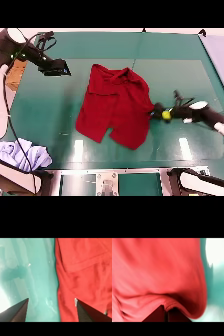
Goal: Fold the shirts.
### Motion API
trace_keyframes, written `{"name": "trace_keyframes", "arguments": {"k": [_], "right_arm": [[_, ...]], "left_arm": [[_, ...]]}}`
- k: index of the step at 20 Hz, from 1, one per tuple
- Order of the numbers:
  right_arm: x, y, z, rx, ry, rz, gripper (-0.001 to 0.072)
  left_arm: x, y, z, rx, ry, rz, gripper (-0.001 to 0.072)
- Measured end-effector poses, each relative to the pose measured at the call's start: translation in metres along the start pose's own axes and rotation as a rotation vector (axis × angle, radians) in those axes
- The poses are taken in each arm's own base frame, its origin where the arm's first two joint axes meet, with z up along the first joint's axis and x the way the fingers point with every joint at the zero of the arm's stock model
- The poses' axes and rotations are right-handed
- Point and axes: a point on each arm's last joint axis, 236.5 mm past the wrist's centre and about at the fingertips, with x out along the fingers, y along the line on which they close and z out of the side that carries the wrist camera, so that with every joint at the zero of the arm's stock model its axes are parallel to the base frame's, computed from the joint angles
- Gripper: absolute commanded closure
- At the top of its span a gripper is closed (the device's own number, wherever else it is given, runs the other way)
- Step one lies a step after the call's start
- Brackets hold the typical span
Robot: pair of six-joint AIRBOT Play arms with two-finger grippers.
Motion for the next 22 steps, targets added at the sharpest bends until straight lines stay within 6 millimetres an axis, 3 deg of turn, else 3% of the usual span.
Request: {"name": "trace_keyframes", "arguments": {"k": [2, 5, 10, 13, 18, 20, 22], "right_arm": [[-0.024, -0.002, 0.050, 0.010, -0.096, 0.009, 0.0697], [-0.035, -0.013, 0.085, 0.035, -0.121, 0.015, 0.0697], [-0.020, -0.035, 0.093, 0.071, -0.068, 0.009, 0.0697], [-0.015, -0.040, 0.095, 0.079, -0.055, 0.009, 0.0696], [-0.013, -0.042, 0.095, 0.083, -0.049, 0.009, 0.0696], [-0.013, -0.042, 0.094, 0.082, -0.043, 0.010, 0.0696], [-0.012, -0.042, 0.093, 0.082, -0.036, 0.013, 0.0696]], "left_arm": [[0.006, -0.014, -0.006, 0.023, 0.034, -0.015, 0.0057], [0.032, -0.057, -0.025, 0.099, 0.117, -0.052, 0.0057], [0.100, -0.161, -0.087, 0.331, 0.287, -0.053, 0.0058], [0.133, -0.207, -0.133, 0.488, 0.351, 0.062, 0.0058], [0.165, -0.259, -0.204, 0.636, 0.393, 0.167, 0.0060], [0.174, -0.277, -0.229, 0.683, 0.397, 0.165, 0.0178], [0.181, -0.284, -0.246, 0.707, 0.403, 0.179, 0.0177]]}}
